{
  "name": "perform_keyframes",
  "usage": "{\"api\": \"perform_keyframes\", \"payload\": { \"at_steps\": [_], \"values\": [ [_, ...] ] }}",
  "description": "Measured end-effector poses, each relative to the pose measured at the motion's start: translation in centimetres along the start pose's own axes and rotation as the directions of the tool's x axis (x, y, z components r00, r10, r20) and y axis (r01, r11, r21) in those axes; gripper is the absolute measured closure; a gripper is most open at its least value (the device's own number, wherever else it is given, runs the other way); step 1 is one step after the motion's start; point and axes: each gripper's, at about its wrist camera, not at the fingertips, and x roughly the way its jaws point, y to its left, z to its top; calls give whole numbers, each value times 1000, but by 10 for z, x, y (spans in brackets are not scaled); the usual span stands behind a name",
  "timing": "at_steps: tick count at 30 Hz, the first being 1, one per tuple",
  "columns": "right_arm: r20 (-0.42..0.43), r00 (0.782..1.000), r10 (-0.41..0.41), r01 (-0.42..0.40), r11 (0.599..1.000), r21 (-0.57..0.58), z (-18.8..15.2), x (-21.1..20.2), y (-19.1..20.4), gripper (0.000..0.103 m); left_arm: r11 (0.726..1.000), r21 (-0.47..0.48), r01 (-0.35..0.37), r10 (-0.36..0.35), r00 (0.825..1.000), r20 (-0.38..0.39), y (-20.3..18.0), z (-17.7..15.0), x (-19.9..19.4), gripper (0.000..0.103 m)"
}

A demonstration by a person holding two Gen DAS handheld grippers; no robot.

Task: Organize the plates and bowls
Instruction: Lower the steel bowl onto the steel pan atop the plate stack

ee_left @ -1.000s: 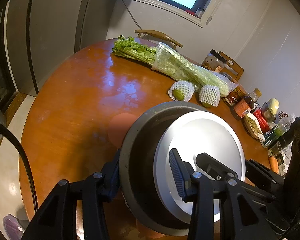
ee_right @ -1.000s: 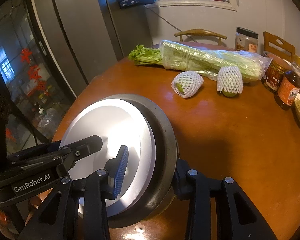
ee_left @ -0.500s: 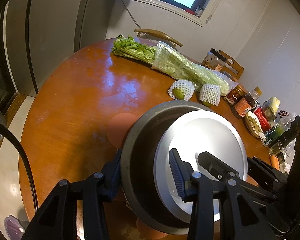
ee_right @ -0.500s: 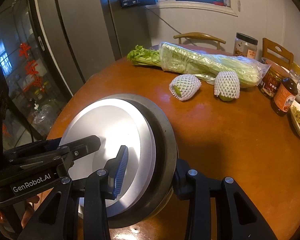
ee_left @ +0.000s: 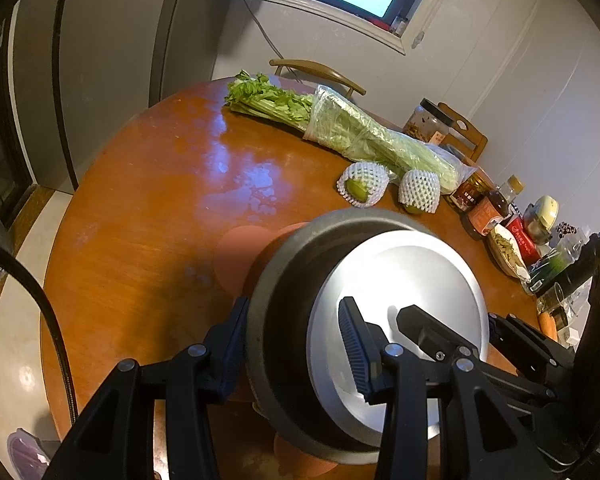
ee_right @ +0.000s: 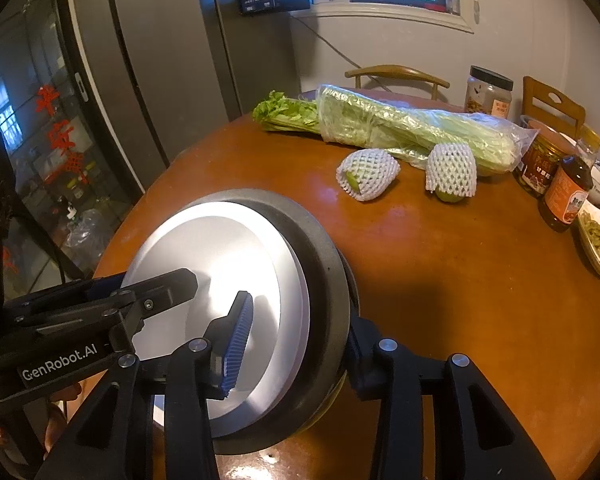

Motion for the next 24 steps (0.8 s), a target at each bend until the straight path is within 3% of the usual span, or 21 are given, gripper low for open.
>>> {"api": "perform_keyframes", "payload": {
  "at_steps": [13, 24],
  "values": [
    [46, 999, -30, 30, 999, -18, 1, -14, 3, 45, 1000, 8, -28, 28, 998, 51, 3, 1, -21, 51],
    [85, 996, -37, 38, 999, -11, -1, -33, 3, 43, 999, 15, -44, 43, 997, 65, 2, -3, -31, 47]
  ]
}}
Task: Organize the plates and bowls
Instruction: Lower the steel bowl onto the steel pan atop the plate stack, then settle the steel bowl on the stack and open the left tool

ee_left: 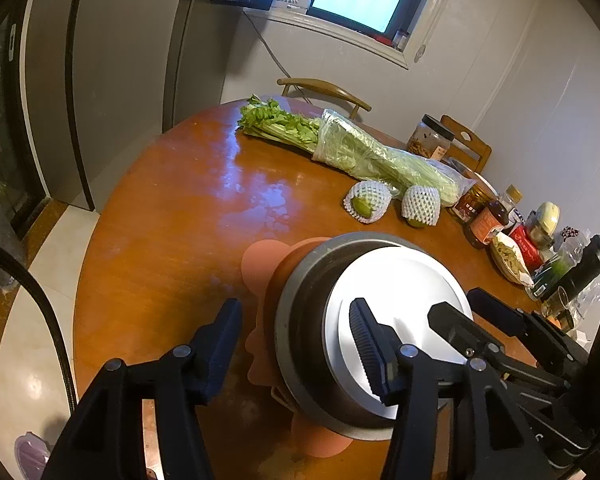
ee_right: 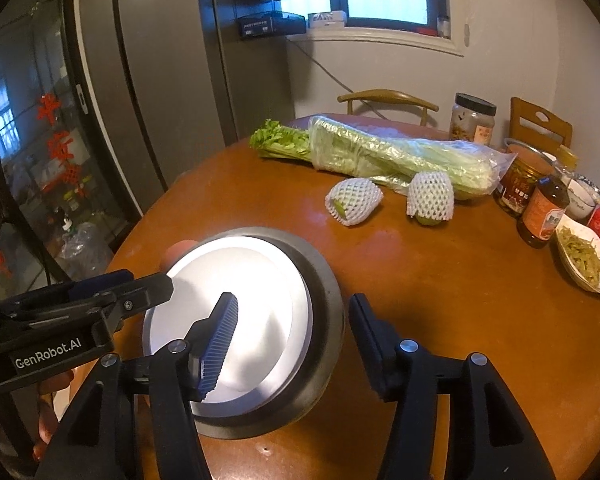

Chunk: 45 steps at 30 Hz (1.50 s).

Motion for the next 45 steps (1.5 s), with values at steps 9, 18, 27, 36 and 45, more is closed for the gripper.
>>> {"api": "perform_keyframes", "payload": {
  "at_steps": [9, 18, 27, 36, 45],
  "values": [
    [11, 1000, -9, 9, 1000, 23, -6, -10, -6, 39, 1000, 3, 8, -8, 1000, -9, 0, -5, -3, 40],
    [-22, 1000, -3, 5, 998, 64, -19, -9, -18, 39, 999, -23, 38, -40, 998, -58, -1, -6, 14, 37],
    [-55, 998, 42, -37, 995, 91, -21, 1, -15, 39, 1000, -16, -15, 13, 993, -113, 3, -7, 38, 34],
    [-78, 996, 54, -47, 995, 84, -18, 15, -14, 39, 999, -4, 42, -42, 987, -156, -5, -8, 58, 31],
    [-65, 997, 40, -35, 996, 84, -18, 16, -31, 39, 998, 26, 50, -46, 986, -163, -23, -5, 67, 31]
  ]
}}
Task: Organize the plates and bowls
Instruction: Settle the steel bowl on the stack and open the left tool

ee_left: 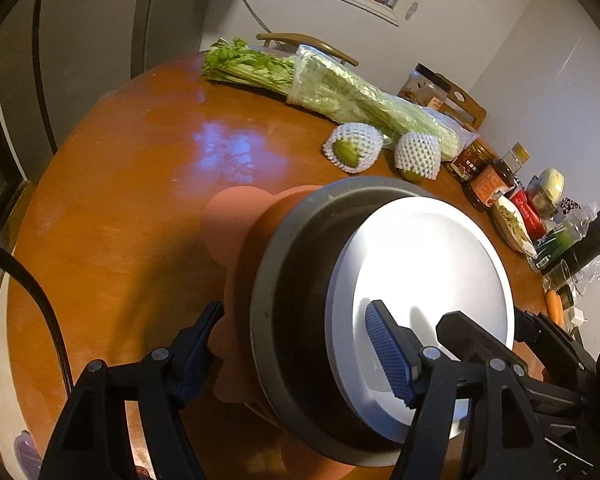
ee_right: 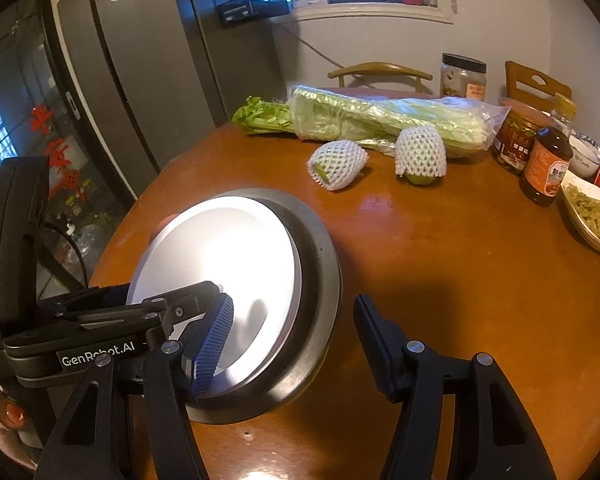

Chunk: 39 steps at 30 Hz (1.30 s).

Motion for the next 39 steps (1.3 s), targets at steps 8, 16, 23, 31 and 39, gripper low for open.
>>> {"api": "perform_keyframes", "payload": {
  "at_steps": [8, 16, 23, 31, 39],
  "values": [
    [11, 1000, -21, 20, 999, 25, -2, -8, -26, 39, 999, 46, -11, 12, 1000, -3, -29, 5, 11, 32],
    [16, 999, -39, 38, 997, 71, -6, -18, -61, 39, 995, 94, -17, 18, 1000, -10, -66, 7, 23, 32],
    [19, 998, -64, 61, 992, 110, -13, -29, -94, 39, 990, 139, -14, 16, 1000, -17, -97, 5, 32, 32],
    [27, 995, -91, 86, 987, 134, -20, -41, -124, 39, 983, 184, -18, 22, 1000, -17, -129, 0, 38, 32],
    [32, 994, -103, 97, 984, 153, -27, -50, -140, 39, 978, 206, -20, 24, 1000, -16, -148, -4, 43, 32]
  ]
}}
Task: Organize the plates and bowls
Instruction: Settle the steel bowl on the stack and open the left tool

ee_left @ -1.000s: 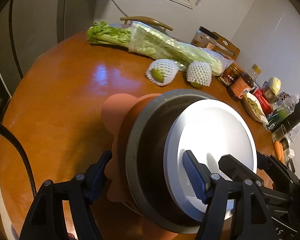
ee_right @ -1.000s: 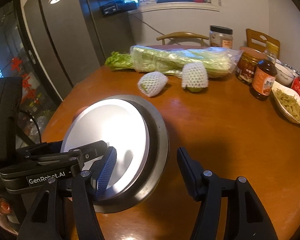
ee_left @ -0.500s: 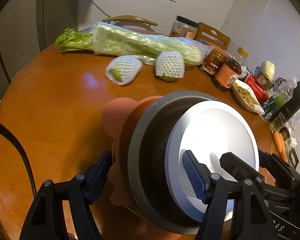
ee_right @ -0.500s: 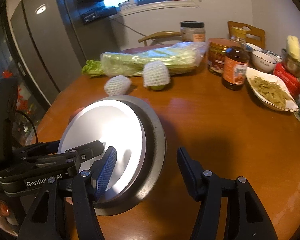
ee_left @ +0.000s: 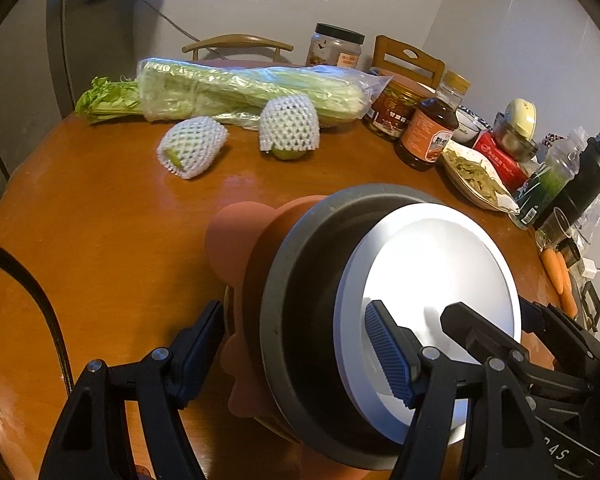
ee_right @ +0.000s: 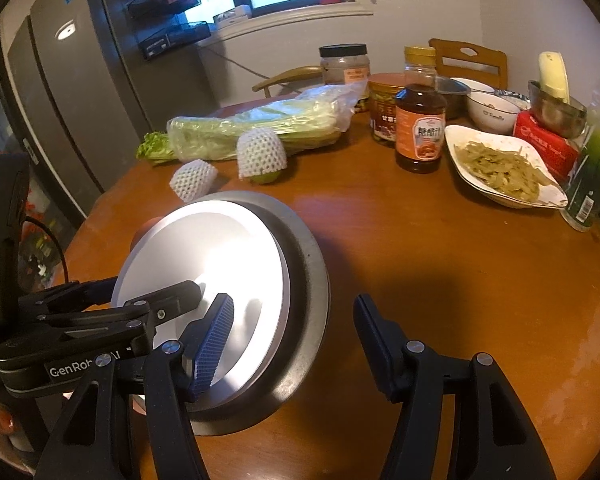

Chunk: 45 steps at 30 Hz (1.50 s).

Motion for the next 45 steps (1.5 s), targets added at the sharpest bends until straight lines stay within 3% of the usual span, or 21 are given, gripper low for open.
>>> {"api": "perform_keyframes", "payload": {
  "at_steps": [15, 45],
  "values": [
    [-4, 1000, 14, -14, 1000, 8, 0, -1, -5, 39, 1000, -2, 10, -10, 1000, -4, -3, -1, 2, 33],
    [2, 1000, -1, 1, 999, -51, 2, 2, 24, 42, 1000, -30, 2, -1, 1000, 15, 19, -4, -10, 35]
  ]
}}
